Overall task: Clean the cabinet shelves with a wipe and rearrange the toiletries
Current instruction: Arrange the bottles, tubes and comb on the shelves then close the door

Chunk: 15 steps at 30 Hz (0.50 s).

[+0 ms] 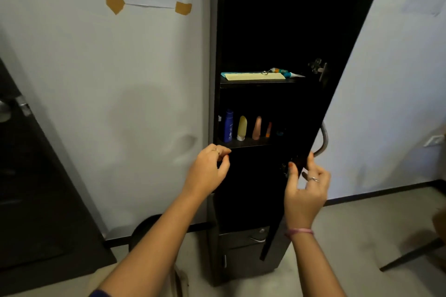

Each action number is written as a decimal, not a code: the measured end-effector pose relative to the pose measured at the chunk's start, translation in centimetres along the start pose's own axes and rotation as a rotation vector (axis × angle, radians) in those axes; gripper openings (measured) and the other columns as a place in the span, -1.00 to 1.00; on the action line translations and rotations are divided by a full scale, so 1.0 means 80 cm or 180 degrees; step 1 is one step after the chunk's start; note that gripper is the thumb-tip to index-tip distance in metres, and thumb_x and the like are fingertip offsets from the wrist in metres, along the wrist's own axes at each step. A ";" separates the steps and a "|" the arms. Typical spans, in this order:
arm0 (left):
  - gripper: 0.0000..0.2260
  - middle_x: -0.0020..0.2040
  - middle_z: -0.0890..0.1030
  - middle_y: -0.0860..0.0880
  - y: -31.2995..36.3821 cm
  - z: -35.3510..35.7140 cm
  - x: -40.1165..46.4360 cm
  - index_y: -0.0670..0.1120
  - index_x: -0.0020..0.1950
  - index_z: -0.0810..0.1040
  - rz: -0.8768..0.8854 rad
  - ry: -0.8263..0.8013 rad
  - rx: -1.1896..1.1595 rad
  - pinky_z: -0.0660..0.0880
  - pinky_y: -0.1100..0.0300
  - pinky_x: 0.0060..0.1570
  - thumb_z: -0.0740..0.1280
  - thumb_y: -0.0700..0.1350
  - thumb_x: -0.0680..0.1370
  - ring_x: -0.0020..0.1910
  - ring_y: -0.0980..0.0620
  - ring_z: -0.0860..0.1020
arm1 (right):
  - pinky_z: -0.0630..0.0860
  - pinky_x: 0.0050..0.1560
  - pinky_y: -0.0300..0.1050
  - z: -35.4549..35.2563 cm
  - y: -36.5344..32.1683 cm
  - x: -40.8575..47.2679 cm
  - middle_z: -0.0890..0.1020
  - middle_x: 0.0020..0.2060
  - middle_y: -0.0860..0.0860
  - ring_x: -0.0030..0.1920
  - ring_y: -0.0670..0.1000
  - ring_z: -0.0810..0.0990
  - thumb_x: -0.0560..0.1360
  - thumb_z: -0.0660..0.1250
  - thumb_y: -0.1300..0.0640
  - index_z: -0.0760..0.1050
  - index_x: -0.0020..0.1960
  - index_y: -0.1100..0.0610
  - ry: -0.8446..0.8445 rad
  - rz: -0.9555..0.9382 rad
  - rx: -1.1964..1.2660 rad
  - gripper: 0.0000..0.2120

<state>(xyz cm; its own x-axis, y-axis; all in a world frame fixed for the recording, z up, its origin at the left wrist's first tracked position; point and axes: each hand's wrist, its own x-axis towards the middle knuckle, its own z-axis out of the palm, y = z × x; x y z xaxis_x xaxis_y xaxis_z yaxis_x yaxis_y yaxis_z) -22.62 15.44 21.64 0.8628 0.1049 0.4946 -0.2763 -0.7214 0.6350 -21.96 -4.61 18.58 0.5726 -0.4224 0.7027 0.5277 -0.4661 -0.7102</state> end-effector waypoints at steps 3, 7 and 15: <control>-0.75 0.07 0.55 0.06 0.010 0.000 0.016 -0.04 0.21 0.52 0.0106 -0.0130 -0.0202 0.46 0.31 0.09 0.25 -0.12 0.54 0.07 0.13 0.54 | 0.46 -0.06 -0.40 0.038 -0.011 -0.011 0.47 -0.05 0.05 -0.08 -0.14 0.45 0.50 0.35 0.19 0.39 0.36 0.18 -0.0260 -0.0145 -0.0182 -0.56; -0.55 0.33 0.45 0.02 0.029 0.001 0.050 0.00 0.44 0.28 0.0133 -0.0510 -0.0403 0.39 0.22 0.25 0.23 -0.02 0.56 0.27 0.11 0.44 | 0.51 -0.07 -0.21 0.094 -0.028 -0.008 0.49 0.00 0.10 -0.03 0.02 0.52 0.48 0.37 0.21 0.37 0.35 0.14 -0.0442 -0.0281 -0.0394 -0.54; -0.58 0.29 0.36 0.10 0.039 -0.007 0.095 0.05 0.47 0.22 0.0497 0.0489 -0.0457 0.40 0.41 0.15 0.16 -0.09 0.60 0.20 0.25 0.40 | 0.56 0.04 -0.12 0.148 -0.024 -0.004 0.50 0.13 0.09 0.13 0.04 0.52 0.48 0.37 0.25 0.33 0.40 0.16 -0.0962 -0.0609 -0.0334 -0.48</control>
<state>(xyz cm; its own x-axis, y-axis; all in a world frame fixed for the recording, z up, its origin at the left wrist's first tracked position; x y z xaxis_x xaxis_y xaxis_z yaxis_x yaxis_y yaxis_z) -17.13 14.38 27.72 0.7337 0.1105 0.6704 -0.4677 -0.6336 0.6163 -15.73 5.63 19.25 0.6376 -0.0785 0.7663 0.5848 -0.5982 -0.5479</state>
